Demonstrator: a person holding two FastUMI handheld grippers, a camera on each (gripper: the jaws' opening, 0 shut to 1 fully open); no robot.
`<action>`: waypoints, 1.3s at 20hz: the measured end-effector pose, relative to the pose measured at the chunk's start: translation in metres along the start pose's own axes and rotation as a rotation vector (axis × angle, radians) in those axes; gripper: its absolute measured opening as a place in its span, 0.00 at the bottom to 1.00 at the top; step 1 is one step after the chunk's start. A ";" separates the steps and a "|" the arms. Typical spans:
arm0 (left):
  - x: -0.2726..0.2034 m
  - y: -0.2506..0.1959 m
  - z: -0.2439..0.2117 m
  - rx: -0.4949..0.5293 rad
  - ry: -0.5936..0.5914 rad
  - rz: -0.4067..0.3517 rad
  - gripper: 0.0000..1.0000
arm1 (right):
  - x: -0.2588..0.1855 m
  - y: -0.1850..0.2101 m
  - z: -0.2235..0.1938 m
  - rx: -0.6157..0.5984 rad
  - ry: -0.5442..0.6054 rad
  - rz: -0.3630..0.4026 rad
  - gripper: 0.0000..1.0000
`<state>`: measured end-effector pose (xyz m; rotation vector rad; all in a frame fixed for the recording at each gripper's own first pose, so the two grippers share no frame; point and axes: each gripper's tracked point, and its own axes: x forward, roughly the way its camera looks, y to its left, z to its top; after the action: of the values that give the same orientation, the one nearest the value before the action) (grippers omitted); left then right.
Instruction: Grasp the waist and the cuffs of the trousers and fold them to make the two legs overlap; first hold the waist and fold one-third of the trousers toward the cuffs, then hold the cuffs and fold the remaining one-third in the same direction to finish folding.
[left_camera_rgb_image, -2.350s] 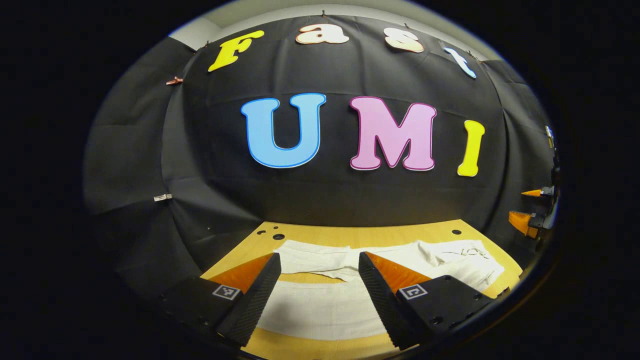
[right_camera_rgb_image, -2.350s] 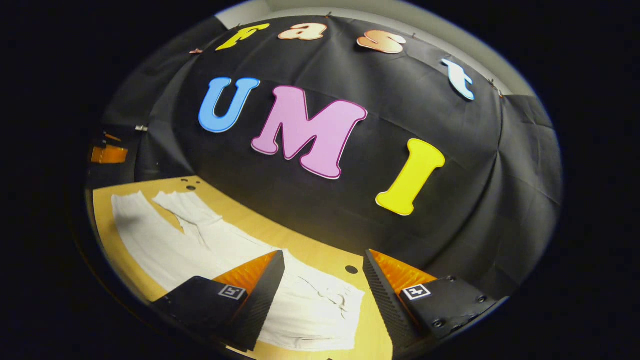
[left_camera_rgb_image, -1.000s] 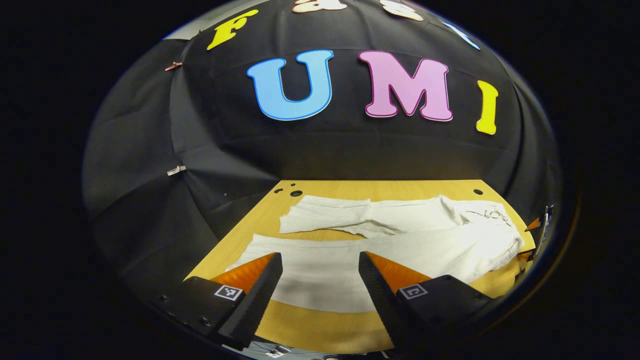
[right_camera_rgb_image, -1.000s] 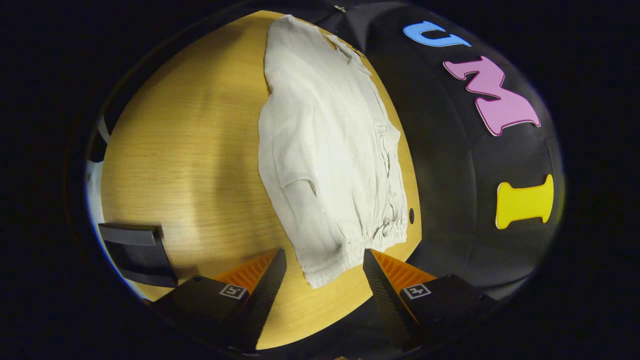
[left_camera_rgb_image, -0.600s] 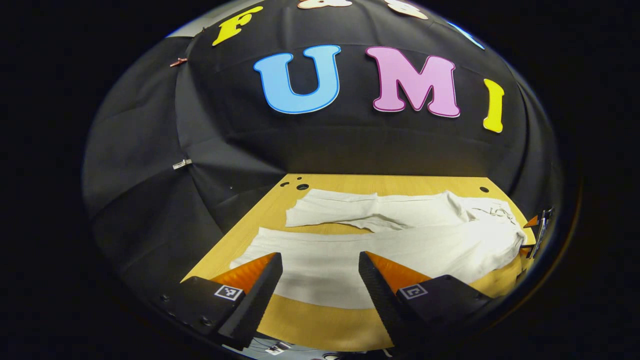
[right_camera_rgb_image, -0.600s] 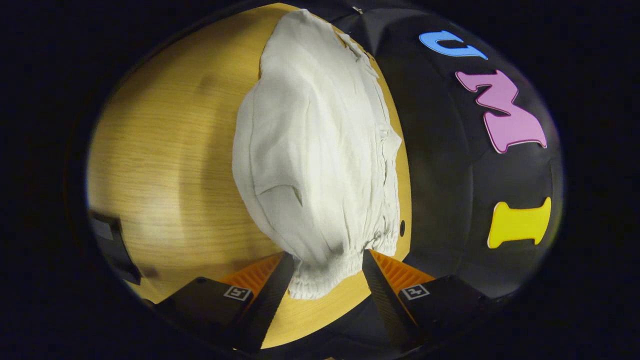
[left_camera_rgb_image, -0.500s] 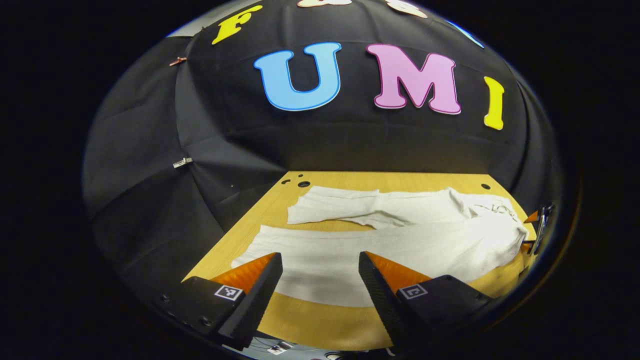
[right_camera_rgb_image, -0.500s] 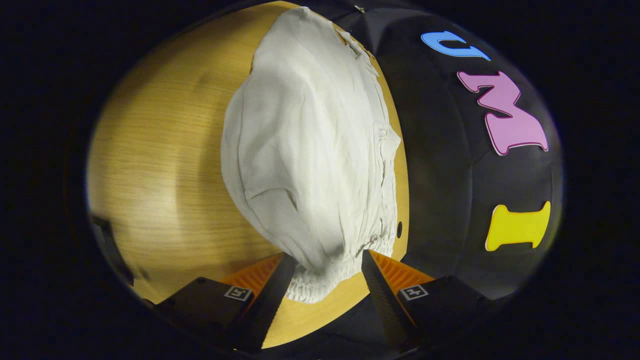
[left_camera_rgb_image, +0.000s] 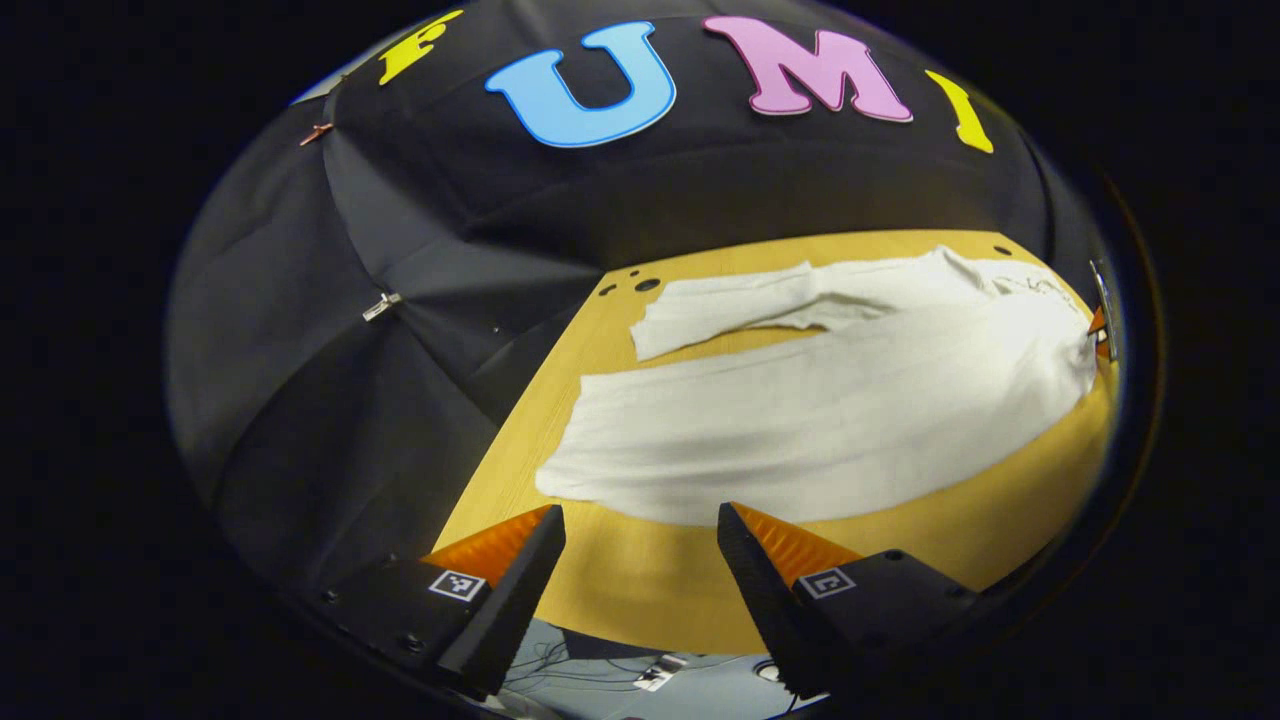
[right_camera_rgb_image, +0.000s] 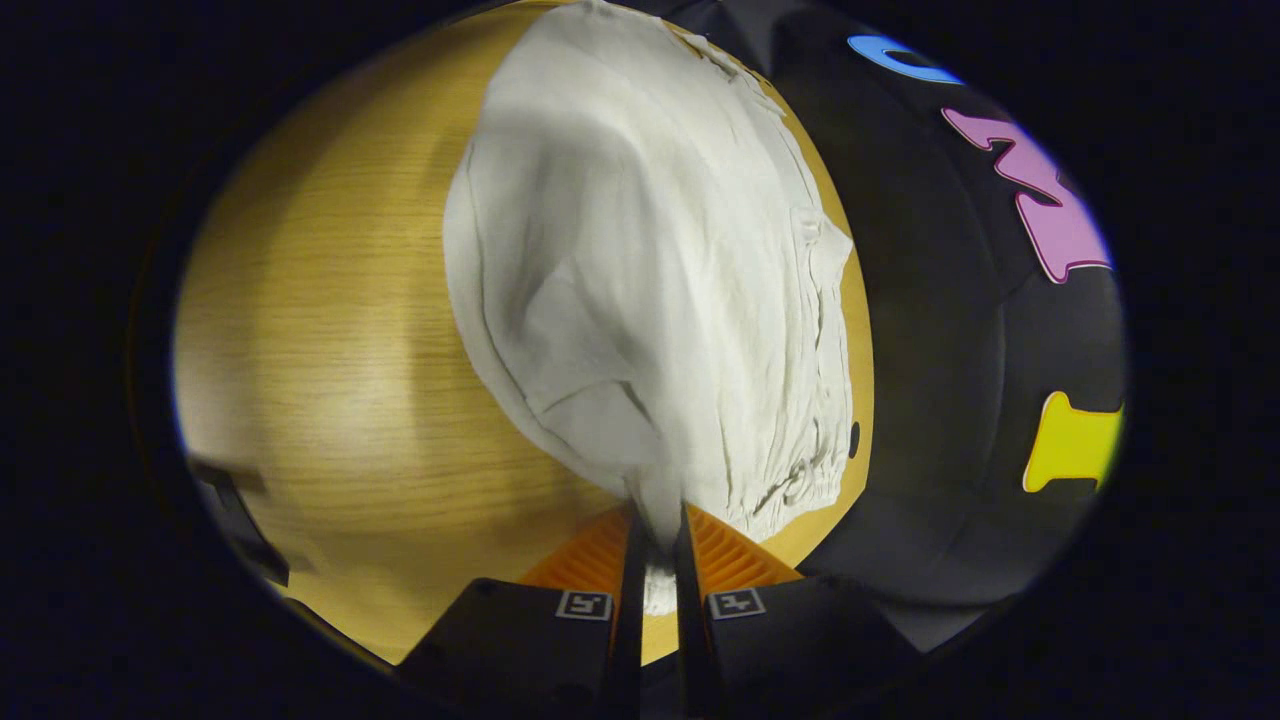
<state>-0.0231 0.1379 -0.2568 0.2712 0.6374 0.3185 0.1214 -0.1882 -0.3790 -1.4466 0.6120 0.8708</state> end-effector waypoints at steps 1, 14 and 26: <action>0.006 0.012 -0.010 0.050 0.025 0.024 0.97 | -0.002 0.001 -0.002 0.008 0.019 0.014 0.19; 0.104 0.069 -0.020 0.828 0.043 -0.084 0.97 | -0.012 0.011 0.012 -0.075 0.027 0.222 0.05; 0.151 0.030 -0.011 1.174 0.089 -0.285 0.46 | -0.013 0.011 0.011 -0.077 0.032 0.223 0.05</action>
<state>0.0786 0.2227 -0.3363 1.2766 0.8876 -0.3626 0.1030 -0.1799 -0.3743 -1.4823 0.7821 1.0567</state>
